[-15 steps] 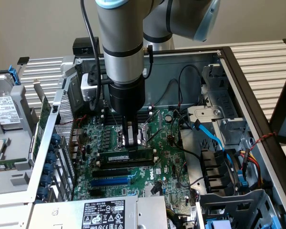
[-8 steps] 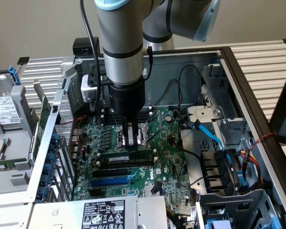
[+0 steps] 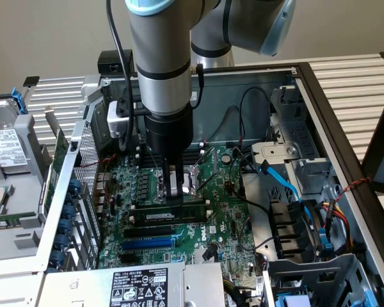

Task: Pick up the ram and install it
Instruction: 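Insert the ram into the slot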

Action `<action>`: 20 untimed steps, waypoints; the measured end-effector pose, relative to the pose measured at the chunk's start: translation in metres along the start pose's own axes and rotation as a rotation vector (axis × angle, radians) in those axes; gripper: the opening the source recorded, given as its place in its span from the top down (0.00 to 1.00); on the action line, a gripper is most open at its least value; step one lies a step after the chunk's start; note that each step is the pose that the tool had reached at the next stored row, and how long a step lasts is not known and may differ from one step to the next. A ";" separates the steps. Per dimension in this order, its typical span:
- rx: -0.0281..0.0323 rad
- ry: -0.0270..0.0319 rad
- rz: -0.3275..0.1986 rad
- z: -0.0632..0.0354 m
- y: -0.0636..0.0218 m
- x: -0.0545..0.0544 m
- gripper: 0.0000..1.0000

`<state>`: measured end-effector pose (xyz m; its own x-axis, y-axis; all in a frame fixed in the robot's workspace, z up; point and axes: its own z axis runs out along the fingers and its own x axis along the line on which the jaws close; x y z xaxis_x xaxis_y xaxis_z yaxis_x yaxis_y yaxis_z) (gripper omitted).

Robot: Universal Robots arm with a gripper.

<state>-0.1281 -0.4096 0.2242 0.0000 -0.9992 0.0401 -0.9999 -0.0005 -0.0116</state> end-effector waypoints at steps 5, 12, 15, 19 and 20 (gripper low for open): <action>-0.0313 -0.0204 -0.001 -0.0018 -0.0001 0.000 0.78; -0.0371 -0.0291 -0.001 -0.0092 -0.0001 0.000 0.78; -0.0392 -0.0293 -0.002 -0.0133 -0.0003 0.001 0.78; -0.0465 -0.0294 -0.002 -0.0162 -0.0002 0.001 0.78; -0.0482 -0.0294 -0.002 -0.0170 -0.0002 0.001 0.78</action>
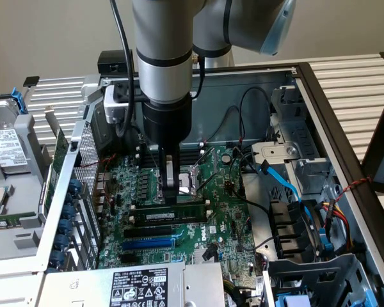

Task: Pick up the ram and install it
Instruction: 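Insert the ram into the slot, then press down the ram until it locks into place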

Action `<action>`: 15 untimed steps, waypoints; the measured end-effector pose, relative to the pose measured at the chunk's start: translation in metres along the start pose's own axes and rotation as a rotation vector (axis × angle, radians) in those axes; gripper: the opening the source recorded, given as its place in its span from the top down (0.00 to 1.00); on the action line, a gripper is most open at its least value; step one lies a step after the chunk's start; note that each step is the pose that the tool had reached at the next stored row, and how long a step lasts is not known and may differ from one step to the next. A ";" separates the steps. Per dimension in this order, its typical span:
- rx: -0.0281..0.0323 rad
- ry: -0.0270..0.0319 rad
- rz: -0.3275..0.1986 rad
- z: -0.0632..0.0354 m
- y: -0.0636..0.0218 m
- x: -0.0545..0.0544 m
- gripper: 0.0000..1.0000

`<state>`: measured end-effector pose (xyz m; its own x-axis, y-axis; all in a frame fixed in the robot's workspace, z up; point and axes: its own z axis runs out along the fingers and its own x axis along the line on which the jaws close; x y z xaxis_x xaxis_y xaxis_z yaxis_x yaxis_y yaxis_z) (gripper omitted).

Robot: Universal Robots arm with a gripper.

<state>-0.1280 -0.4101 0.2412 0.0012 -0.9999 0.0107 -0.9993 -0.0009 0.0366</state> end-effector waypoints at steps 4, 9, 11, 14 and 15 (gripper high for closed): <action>-0.0023 0.0003 0.000 -0.0039 0.0001 0.000 0.78; -0.0021 0.0004 0.000 -0.0055 0.0001 0.000 0.78; -0.0024 0.0007 0.000 -0.0057 0.0002 0.000 0.78; -0.0025 0.0007 0.000 -0.0057 0.0002 0.000 0.78; -0.0026 0.0007 0.000 -0.0057 0.0002 0.000 0.78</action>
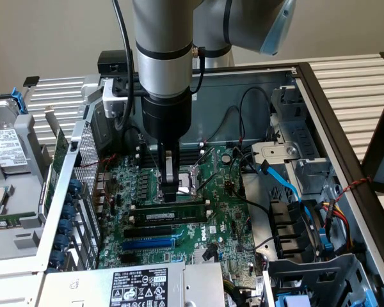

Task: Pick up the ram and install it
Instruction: 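Press down the ram until it locks into place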

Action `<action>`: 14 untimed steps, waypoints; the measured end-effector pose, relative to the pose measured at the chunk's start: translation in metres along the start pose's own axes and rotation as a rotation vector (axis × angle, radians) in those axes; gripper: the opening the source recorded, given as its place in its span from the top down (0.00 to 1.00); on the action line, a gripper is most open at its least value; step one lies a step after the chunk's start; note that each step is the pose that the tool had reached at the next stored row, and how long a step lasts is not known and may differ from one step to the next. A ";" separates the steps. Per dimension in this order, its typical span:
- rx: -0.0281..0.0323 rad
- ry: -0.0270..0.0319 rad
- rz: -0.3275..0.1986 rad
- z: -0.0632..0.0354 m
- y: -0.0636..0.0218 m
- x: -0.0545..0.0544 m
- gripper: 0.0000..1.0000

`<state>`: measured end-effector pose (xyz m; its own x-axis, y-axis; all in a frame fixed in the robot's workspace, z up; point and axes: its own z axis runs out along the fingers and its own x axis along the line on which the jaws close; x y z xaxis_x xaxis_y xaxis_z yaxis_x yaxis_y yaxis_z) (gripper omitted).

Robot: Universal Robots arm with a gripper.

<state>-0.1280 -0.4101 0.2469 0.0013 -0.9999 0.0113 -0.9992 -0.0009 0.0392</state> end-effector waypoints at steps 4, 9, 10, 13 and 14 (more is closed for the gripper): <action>0.0000 0.0000 0.000 0.0000 0.0000 0.000 0.78; 0.0000 0.0001 0.000 0.0004 0.0002 0.000 0.87; 0.0000 0.0002 0.000 0.0006 0.0002 0.000 0.89; 0.0000 0.0070 0.000 0.0036 0.0002 0.000 0.89; 0.0000 0.0120 0.000 0.0044 0.0002 0.000 0.89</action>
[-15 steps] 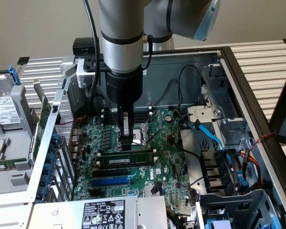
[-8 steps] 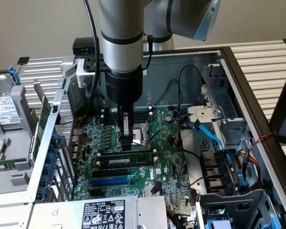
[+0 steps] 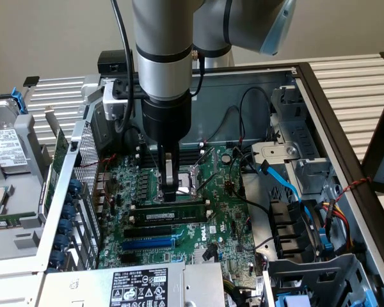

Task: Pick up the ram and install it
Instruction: 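Press down the ram until it locks into place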

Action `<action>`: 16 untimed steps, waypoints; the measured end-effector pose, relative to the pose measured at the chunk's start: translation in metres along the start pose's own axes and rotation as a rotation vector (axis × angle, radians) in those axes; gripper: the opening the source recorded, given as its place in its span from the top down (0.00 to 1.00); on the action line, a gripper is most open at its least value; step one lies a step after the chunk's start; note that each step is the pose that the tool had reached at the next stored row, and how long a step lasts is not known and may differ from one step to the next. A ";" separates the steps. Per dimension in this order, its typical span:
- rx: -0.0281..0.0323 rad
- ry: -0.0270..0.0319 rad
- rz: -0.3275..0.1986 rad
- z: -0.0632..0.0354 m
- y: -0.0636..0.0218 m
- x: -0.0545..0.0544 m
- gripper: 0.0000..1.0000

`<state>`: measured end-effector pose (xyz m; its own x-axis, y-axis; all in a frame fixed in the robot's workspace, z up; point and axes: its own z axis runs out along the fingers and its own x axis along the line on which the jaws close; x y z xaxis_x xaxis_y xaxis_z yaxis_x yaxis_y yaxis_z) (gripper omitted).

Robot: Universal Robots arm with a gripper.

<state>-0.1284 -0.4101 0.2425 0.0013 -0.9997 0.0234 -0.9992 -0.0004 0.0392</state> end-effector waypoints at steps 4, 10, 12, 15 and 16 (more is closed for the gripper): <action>0.0027 0.0232 0.001 0.0026 0.0001 0.000 0.89; 0.0246 0.0241 0.002 0.0071 -0.0001 -0.001 0.89; 0.0299 0.0242 0.002 0.0083 -0.0002 -0.001 0.89; 0.0317 0.0240 0.002 0.0098 -0.0002 -0.001 0.89; 0.0317 0.0242 0.002 0.0102 -0.0002 -0.001 0.89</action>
<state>-0.1286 -0.4095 0.2323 -0.0001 -0.9989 0.0475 -1.0000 0.0005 0.0075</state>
